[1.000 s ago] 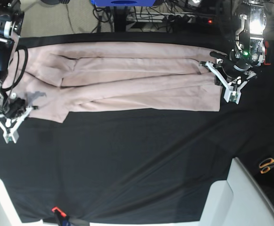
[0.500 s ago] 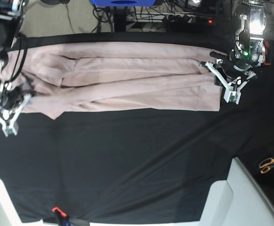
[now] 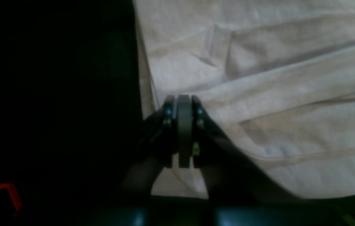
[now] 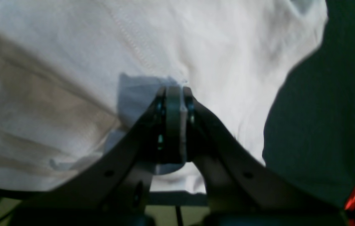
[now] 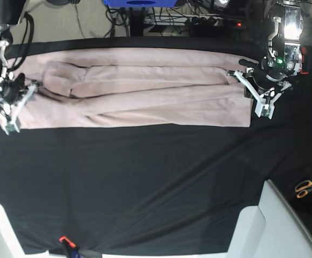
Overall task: Fold the T-shirt properly
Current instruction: 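Reposition the right gripper along the folded edge and regrasp it, then release the left gripper and move it to the shirt's end edge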
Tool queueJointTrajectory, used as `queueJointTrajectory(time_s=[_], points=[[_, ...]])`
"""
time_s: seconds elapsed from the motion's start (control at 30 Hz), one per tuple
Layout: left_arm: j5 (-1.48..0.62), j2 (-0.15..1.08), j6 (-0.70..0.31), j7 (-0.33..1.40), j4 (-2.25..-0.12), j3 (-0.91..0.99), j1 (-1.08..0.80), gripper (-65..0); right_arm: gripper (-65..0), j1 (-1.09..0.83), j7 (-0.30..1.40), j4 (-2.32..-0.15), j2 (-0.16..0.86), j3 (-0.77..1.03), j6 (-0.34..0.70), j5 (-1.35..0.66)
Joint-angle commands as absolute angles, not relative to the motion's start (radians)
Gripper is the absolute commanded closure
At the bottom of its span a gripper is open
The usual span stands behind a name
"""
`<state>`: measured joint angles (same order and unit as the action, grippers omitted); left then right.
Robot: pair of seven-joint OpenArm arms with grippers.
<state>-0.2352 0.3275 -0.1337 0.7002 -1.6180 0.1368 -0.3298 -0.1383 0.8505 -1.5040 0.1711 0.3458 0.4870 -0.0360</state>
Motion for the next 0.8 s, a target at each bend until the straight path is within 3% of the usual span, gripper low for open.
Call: queueJointTrajectory(time_s=[0.0,0.4,0.67,0.77], points=[[-0.234,0.34,-0.13,0.688,-1.633,0.143,-0.328,0.0,0.0,-0.137,0.842,-1.527,0.176,0.361,0.489,-0.038],[-0.232,0.323,-0.13,0.688,-1.633,0.064,-0.311,0.0,-2.6,-0.156,0.898,-1.54,0.139,0.374,0.486,-0.038],[-0.173,0.32,-0.128,0.688,-1.633,0.071,-0.311,0.0,-35.7,-0.189,0.891,-1.595,0.136,0.418,0.479,-0.038],[-0.081,0.289,-0.128,0.688,-1.633,0.071,-0.306,0.0,-37.7,-0.189,0.886,-1.656,0.104,0.495,0.44,-0.038]])
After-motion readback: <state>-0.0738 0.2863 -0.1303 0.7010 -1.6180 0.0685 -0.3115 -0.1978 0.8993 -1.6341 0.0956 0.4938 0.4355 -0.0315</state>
